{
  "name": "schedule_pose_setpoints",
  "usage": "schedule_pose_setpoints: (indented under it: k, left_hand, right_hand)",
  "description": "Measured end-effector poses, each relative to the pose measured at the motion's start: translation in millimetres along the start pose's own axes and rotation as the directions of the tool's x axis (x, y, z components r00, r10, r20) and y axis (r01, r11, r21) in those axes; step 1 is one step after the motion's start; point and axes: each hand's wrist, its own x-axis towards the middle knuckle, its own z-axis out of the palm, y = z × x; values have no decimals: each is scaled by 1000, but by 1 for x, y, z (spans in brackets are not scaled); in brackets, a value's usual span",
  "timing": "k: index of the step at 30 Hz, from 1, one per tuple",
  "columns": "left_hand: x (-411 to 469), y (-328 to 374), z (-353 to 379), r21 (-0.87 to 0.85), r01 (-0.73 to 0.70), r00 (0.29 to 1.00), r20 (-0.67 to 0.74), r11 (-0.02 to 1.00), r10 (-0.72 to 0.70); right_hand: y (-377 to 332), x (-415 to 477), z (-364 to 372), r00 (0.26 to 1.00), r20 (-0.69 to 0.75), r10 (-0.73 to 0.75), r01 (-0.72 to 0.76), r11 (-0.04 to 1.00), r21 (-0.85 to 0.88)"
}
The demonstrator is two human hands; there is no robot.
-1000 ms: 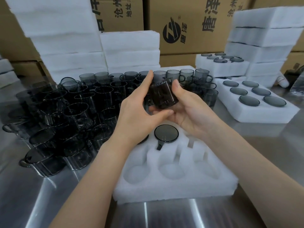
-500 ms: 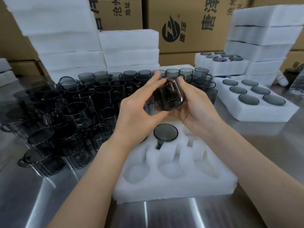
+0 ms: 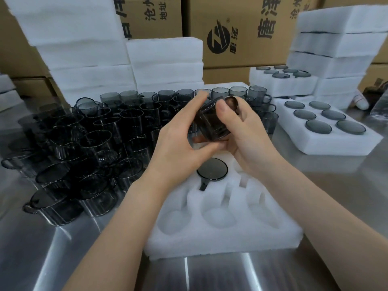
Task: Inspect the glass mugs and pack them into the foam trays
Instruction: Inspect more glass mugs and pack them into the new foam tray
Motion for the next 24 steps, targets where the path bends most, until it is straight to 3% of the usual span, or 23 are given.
schedule_pose_setpoints:
  k: [7, 15, 19, 24]
  left_hand:
    - [0, 0, 1, 42, -53, 998, -32, 998, 54]
    - [-1, 2, -1, 49, -69, 998, -1, 996, 69]
    - [0, 0, -2, -30, -35, 999, -11, 999, 35]
    - [-1, -3, -3, -185, 48, 998, 45, 982, -40]
  right_hand:
    - [-6, 0, 2, 996, -82, 23, -25, 999, -23]
    - [-6, 4, -1, 976, -18, 217, -209, 954, 216]
    - [-6, 7, -8, 953, 59, 296, -302, 926, 225]
    - [-14, 7, -15, 950, 112, 290, -309, 921, 238]
